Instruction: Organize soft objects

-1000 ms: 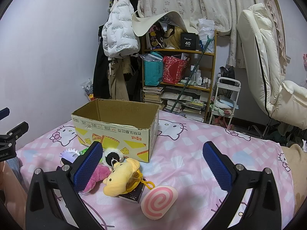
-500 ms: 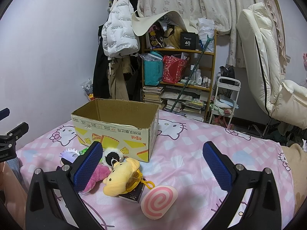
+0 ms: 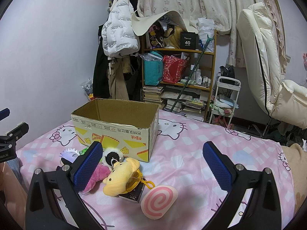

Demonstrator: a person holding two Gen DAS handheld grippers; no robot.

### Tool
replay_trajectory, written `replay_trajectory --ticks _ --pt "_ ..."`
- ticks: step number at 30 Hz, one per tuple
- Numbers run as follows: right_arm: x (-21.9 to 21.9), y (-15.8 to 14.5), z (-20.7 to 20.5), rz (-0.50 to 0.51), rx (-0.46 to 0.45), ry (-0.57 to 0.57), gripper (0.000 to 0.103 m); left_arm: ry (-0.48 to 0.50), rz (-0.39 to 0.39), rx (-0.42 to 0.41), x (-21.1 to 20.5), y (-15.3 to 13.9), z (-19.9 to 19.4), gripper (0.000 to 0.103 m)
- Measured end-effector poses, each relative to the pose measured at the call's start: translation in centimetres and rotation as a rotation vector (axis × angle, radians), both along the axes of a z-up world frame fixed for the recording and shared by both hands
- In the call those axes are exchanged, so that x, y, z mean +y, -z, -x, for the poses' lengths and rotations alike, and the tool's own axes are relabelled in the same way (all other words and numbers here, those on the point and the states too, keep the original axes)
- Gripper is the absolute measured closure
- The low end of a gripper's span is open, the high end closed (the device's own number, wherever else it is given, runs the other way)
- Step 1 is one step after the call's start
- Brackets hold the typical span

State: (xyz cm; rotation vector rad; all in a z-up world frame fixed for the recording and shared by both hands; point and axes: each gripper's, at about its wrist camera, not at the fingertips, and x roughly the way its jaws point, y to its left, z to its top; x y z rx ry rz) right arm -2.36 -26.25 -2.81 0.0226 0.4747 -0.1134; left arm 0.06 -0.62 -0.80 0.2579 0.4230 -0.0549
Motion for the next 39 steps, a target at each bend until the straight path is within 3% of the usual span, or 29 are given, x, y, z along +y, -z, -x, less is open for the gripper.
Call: replay_trajectory --ticks 20,33,39 --pt "0.0 0.1 -0.1 0.003 0.011 0.001 0.0 0.016 0.0 0.025 -0.1 0.2 -0.3 0.002" --pt "-2.5 2.9 -2.7 -0.11 0.189 0.081 0.0 0.059 0.031 0.294 -1.6 2.1 -7.1 0.002" --pt "-3.1 4.2 -4.0 -0.138 0.265 0.082 0.0 0.017 0.026 0.413 -2.4 4.5 -11.0 0.002"
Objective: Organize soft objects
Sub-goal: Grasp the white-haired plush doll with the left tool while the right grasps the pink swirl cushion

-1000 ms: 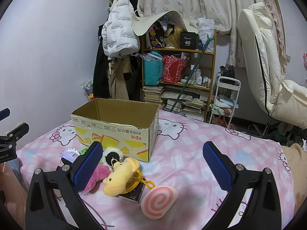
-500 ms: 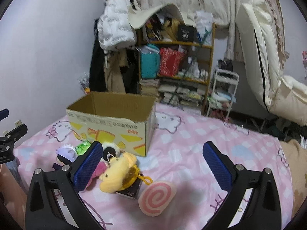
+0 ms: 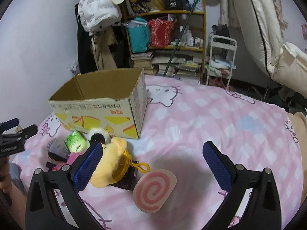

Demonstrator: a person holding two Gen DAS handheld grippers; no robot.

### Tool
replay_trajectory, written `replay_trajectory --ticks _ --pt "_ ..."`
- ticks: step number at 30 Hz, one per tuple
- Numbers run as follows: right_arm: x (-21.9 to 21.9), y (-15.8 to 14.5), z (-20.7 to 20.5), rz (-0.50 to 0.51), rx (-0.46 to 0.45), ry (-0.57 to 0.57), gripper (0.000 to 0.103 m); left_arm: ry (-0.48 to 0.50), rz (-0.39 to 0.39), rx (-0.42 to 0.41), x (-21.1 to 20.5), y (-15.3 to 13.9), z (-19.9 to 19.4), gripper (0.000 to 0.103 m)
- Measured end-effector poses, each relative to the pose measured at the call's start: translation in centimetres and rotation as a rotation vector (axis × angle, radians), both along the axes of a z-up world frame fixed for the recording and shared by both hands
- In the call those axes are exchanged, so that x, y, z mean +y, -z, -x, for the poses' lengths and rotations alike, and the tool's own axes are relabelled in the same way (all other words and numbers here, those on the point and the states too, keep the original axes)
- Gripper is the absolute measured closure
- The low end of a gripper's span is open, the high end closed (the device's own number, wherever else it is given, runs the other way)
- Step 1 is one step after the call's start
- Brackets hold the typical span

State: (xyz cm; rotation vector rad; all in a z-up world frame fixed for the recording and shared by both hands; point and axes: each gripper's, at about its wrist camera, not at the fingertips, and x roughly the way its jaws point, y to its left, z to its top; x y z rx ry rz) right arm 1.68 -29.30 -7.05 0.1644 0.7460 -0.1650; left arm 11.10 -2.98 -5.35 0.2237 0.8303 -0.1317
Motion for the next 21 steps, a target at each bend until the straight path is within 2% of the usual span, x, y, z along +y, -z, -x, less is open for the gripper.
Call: replay_trajectory --ticks 4,11,15,18,21 --pt "-0.1 1.3 -1.1 -0.012 0.065 -0.001 0.0 0.0 -0.014 0.099 -0.3 2.1 -1.6 0.002" --pt "-1.2 3.9 -2.4 -0.077 0.189 0.026 0.001 0.005 -0.018 0.201 -0.4 4.5 -2.6 0.002" --pt "-2.4 5.3 -2.5 -0.164 0.235 0.038 0.009 0.0 -0.031 0.254 -0.3 5.8 -3.0 0.002" --pt "-2.8 6.3 -2.7 -0.186 0.282 0.047 0.021 -0.006 -0.034 0.287 -0.2 6.7 -3.2 0.002" --pt "-2.6 7.1 -2.9 -0.208 0.321 0.034 0.025 -0.012 -0.051 0.309 0.0 7.5 -3.3 0.002"
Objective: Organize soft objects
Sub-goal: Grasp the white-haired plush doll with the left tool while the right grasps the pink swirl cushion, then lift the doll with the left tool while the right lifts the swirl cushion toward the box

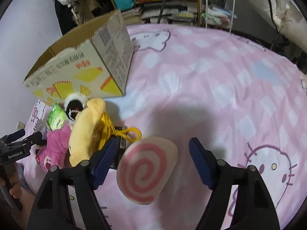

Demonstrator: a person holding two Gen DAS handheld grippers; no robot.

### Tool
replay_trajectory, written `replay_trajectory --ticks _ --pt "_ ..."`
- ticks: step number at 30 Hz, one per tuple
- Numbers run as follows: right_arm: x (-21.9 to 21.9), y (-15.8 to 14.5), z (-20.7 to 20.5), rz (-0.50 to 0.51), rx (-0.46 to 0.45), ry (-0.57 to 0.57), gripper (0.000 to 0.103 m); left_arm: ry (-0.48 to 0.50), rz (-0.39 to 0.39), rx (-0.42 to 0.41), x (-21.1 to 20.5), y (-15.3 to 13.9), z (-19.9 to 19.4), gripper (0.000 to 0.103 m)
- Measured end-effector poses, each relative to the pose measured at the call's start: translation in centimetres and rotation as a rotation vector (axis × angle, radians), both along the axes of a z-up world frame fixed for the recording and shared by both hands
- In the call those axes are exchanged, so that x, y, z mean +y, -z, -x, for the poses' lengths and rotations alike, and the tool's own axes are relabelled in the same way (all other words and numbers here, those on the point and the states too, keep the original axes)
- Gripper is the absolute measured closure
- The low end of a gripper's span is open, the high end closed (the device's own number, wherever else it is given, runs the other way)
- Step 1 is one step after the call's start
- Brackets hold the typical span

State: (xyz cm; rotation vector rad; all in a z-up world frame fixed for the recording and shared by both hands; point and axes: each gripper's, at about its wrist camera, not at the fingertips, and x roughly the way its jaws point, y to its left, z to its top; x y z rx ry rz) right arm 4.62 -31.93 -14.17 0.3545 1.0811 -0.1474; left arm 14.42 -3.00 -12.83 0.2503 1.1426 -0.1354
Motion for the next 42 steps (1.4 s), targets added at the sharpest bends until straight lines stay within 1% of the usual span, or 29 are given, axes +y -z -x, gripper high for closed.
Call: replay_trajectory --ticks 2,4,6,11,14,17,19,20,22,24,25,27,28,31,33,36,39,42 --pt "0.1 0.3 -0.1 -0.003 0.013 -0.01 0.029 0.001 -0.003 0.016 0.0 0.3 0.0 0.002" --pt "0.2 0.5 -0.1 -0.009 0.024 -0.016 0.03 0.006 0.0 0.018 0.0 0.5 0.1 0.002" --pt "0.2 0.6 0.0 -0.015 0.032 -0.021 0.037 0.013 -0.001 0.018 -0.1 0.6 0.1 0.002" --pt "0.1 0.7 0.0 -0.017 0.04 -0.019 0.038 0.033 0.003 0.051 -0.5 1.4 0.1 0.002" --pt "0.2 0.9 0.0 -0.019 0.049 -0.019 0.038 0.048 -0.002 0.056 -0.8 1.7 0.1 0.002" --pt "0.2 0.9 0.0 -0.018 0.055 -0.021 0.042 0.043 -0.005 0.066 -1.0 2.1 0.0 0.002" --pt "0.3 1.0 0.0 -0.018 0.057 -0.022 0.042 0.037 0.008 0.083 -0.8 2.6 -0.3 0.002" --pt "0.3 1.0 0.1 -0.02 0.057 -0.021 0.044 0.034 0.014 0.089 -0.8 2.8 -0.4 0.004" --pt "0.3 1.0 0.0 -0.022 0.06 -0.019 0.047 0.032 0.03 0.091 -0.6 3.0 -0.7 0.01" --pt "0.2 1.0 0.0 -0.025 0.06 -0.019 0.05 0.034 0.057 0.104 -0.6 3.3 -0.8 0.02" --pt "0.2 1.0 0.0 -0.026 0.06 -0.02 0.05 0.035 0.078 0.117 -0.5 3.5 -0.9 0.022" --pt "0.2 1.0 0.1 -0.029 0.058 -0.024 0.054 0.041 0.12 0.142 -0.4 3.8 -1.2 0.037" --pt "0.3 1.1 0.1 -0.031 0.057 -0.027 0.054 0.043 0.135 0.148 -0.3 3.9 -1.4 0.039" --pt "0.3 1.2 0.0 -0.039 0.055 -0.03 0.057 0.047 0.132 0.137 -0.5 4.0 -1.4 0.04" --pt "0.3 0.8 0.1 -0.029 0.033 -0.029 0.063 0.04 0.14 0.136 -0.5 3.9 -1.3 0.042" --pt "0.7 0.1 0.4 -0.015 0.004 -0.038 0.069 0.038 0.139 0.127 -0.6 3.8 -1.1 0.043" --pt "0.7 -0.4 0.4 -0.004 -0.026 -0.043 0.072 0.043 0.13 0.112 -0.9 3.5 -0.2 0.044" --pt "0.8 -1.2 0.7 -0.003 -0.07 -0.046 0.072 0.045 0.118 0.082 -1.0 2.7 0.3 0.044"
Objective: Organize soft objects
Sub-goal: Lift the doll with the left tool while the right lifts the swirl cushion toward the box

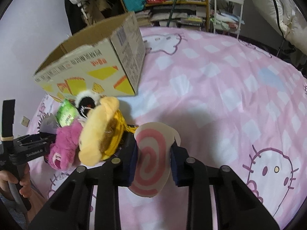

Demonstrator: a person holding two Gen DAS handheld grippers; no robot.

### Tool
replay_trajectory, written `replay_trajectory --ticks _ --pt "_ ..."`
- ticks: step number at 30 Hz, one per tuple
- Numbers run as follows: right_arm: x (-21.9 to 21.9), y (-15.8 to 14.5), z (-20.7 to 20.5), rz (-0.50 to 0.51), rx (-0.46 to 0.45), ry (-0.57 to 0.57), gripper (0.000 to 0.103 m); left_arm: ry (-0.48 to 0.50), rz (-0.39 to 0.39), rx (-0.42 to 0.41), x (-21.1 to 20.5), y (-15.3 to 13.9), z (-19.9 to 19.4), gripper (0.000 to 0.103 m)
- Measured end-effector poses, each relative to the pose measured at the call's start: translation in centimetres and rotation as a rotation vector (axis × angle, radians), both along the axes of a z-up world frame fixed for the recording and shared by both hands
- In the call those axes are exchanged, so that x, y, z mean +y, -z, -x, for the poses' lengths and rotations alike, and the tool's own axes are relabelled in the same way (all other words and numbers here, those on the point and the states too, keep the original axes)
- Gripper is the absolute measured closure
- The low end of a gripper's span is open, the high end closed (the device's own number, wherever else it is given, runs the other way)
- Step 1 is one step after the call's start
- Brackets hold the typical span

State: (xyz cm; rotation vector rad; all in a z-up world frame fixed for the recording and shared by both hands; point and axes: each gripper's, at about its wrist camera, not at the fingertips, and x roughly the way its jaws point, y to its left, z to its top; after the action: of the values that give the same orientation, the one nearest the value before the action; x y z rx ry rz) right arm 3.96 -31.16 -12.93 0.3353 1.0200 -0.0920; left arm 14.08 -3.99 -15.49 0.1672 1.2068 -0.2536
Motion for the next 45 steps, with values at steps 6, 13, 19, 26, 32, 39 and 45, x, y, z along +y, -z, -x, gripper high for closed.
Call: replay_trajectory --ticks 6,13,19,26,32,39,45 --pt "0.6 -2.3 0.9 0.025 -0.124 -0.012 0.072 0.021 -0.011 -0.144 -0.3 -3.0 1.9 0.044" --pt "1.8 -5.1 1.9 0.054 -0.266 -0.033 0.074 0.034 0.0 -0.316 -0.5 -7.1 4.3 0.044" --pt "2.4 -6.8 2.5 0.088 -0.347 -0.034 0.074 0.03 0.017 -0.457 -0.6 -10.2 6.0 0.044" --pt "3.0 -9.2 2.9 0.121 -0.442 -0.048 0.074 0.043 0.07 -0.64 0.1 -14.2 7.4 0.043" --pt "3.9 -11.5 2.3 0.159 -0.503 -0.077 0.074 0.039 0.113 -0.735 0.5 -17.6 7.6 0.043" --pt "4.4 -13.7 0.2 0.201 -0.553 -0.106 0.074 0.046 0.115 -0.816 -0.2 -20.5 6.3 0.043" --pt "4.0 -14.9 -2.2 0.227 -0.581 -0.106 0.074 0.058 0.112 -0.863 -1.4 -21.8 4.2 0.043"
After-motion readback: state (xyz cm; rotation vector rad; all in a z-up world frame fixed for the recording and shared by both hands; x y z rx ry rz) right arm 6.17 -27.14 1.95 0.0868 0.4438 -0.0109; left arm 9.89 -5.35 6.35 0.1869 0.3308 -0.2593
